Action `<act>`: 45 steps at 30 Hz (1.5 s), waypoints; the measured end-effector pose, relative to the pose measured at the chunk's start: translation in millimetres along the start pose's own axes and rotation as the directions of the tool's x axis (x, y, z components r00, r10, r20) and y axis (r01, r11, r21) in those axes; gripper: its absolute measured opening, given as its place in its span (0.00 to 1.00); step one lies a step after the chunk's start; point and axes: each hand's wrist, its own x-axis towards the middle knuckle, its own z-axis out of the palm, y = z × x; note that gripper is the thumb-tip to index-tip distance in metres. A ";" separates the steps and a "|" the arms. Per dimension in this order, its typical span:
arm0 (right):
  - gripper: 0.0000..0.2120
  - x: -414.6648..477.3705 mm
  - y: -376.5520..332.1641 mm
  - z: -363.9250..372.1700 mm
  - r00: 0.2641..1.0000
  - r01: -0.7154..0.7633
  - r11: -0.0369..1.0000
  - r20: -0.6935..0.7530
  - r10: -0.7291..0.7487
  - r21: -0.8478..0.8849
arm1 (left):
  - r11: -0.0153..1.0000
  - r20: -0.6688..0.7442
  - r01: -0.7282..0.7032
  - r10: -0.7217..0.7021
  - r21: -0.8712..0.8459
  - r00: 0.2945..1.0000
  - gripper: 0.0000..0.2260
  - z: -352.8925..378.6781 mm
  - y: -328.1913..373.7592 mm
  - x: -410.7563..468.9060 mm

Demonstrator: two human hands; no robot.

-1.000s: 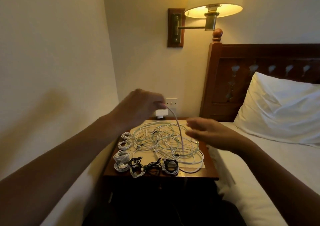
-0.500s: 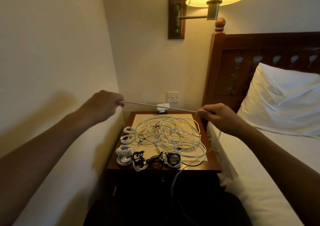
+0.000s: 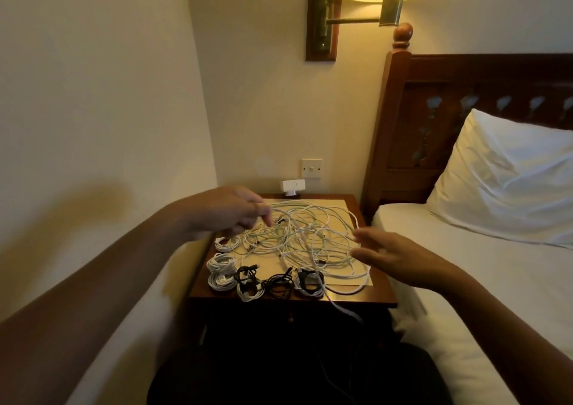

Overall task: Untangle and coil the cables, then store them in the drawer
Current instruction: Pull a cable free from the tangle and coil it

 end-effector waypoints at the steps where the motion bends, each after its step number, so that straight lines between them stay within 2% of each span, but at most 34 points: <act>1: 0.36 0.4 -24.7 5.1 0.996 0.091 0.994 -0.020 -0.090 0.063 | 0.997 0.064 -0.010 0.015 -0.075 0.998 0.12 12.6 9.1 2.2; 3: 0.26 7.2 -60.8 18.1 0.966 0.253 0.958 -0.083 -0.244 0.137 | 0.975 0.133 -0.009 0.039 -0.220 0.990 0.12 31.8 25.6 5.5; 5: 0.13 15.6 -75.2 29.1 0.937 0.329 0.926 -0.187 -0.296 0.184 | 0.934 0.163 -0.005 0.067 -0.358 0.984 0.12 39.8 34.1 5.0; 7: 0.13 24.0 -67.8 33.4 0.925 0.323 0.920 -0.279 -0.258 0.221 | 0.851 0.187 0.008 0.106 -0.524 0.977 0.11 37.7 33.6 -1.0; 9: 0.13 29.8 -48.5 38.3 0.924 0.278 0.941 -0.321 -0.208 0.191 | 0.715 0.172 0.000 0.167 -0.699 0.971 0.09 33.3 28.9 -10.5; 12: 0.13 28.2 -32.5 55.5 0.957 0.184 0.981 -0.237 -0.165 0.060 | 0.496 0.004 -0.116 0.236 -0.861 0.972 0.11 35.0 23.2 -15.2; 14: 0.12 18.1 -40.2 72.0 0.981 0.164 0.986 -0.104 -0.164 -0.010 | 0.443 -0.145 -0.241 0.238 -0.863 0.960 0.14 41.1 20.5 -8.4; 17: 0.13 -5.0 -79.5 81.2 0.962 0.274 0.957 0.034 -0.272 -0.091 | 0.476 -0.365 -0.405 0.180 -0.780 0.914 0.16 49.2 11.7 6.7; 18: 0.13 -11.3 -91.6 79.0 0.951 0.309 0.942 0.059 -0.304 -0.133 | 0.529 -0.422 -0.437 0.157 -0.727 0.893 0.17 51.4 6.3 10.6; 20: 0.13 -21.3 -113.1 64.7 0.937 0.347 0.894 0.057 -0.345 -0.284 | 0.727 -0.503 -0.451 0.168 -0.518 0.848 0.19 56.9 -4.7 13.6; 22: 0.11 -25.7 -125.8 44.4 0.909 0.378 0.855 -0.033 -0.415 -0.354 | 0.898 -0.482 -0.396 0.265 -0.192 0.835 0.19 62.9 -14.6 11.7; 23: 0.10 -26.8 -131.5 32.8 0.901 0.381 0.867 -0.084 -0.427 -0.321 | 0.925 -0.412 -0.372 0.310 -0.079 0.857 0.17 64.6 -17.8 9.9; 24: 0.08 -25.0 -133.9 21.8 0.892 0.380 0.883 -0.143 -0.429 -0.276 | 0.930 -0.322 -0.365 0.335 -0.039 0.886 0.15 65.4 -20.3 8.0; 25: 0.07 -21.2 -134.5 11.3 0.887 0.374 0.894 -0.187 -0.423 -0.248 | 0.929 -0.227 -0.362 0.337 -0.076 0.914 0.13 65.5 -21.8 5.8; 28: 0.07 -1.8 -123.2 -12.2 0.868 0.367 0.912 -0.285 -0.406 -0.182 | 0.862 -0.023 -0.304 0.323 -0.406 0.946 0.15 64.5 -27.3 -5.5; 33: 0.07 24.1 -80.6 -9.3 0.872 0.383 0.919 -0.364 -0.328 0.089 | 0.742 0.104 -0.241 0.386 -0.626 0.917 0.18 55.8 -28.1 -22.6; 35: 0.09 21.6 -68.1 11.2 0.912 0.351 0.912 -0.299 -0.281 0.213 | 0.675 0.092 -0.229 0.405 -0.701 0.910 0.16 54.2 -22.6 -25.6; 38: 0.13 11.4 -57.9 51.6 0.960 0.275 0.911 -0.138 -0.243 0.306 | 0.520 -0.073 -0.295 0.404 -0.802 0.912 0.15 55.8 -9.8 -23.0; 40: 0.13 0.6 -61.5 71.6 0.969 0.244 0.929 -0.028 -0.246 0.279 | 0.412 -0.184 -0.333 0.361 -0.848 0.914 0.16 56.5 -1.0 -17.5; 41: 0.13 -6.3 -66.2 78.0 0.969 0.237 0.942 0.013 -0.248 0.239 | 0.400 -0.228 -0.359 0.340 -0.843 0.913 0.16 57.1 1.0 -14.0; 43: 0.13 -19.9 -80.3 83.4 0.957 0.274 0.948 0.055 -0.286 0.164 | 0.488 -0.321 -0.428 0.290 -0.760 0.902 0.15 59.1 -0.1 -5.0; 45: 0.11 -29.9 -98.7 75.4 0.940 0.334 0.942 0.059 -0.335 0.037 | 0.715 -0.420 -0.468 0.263 -0.519 0.869 0.13 63.3 -5.1 0.5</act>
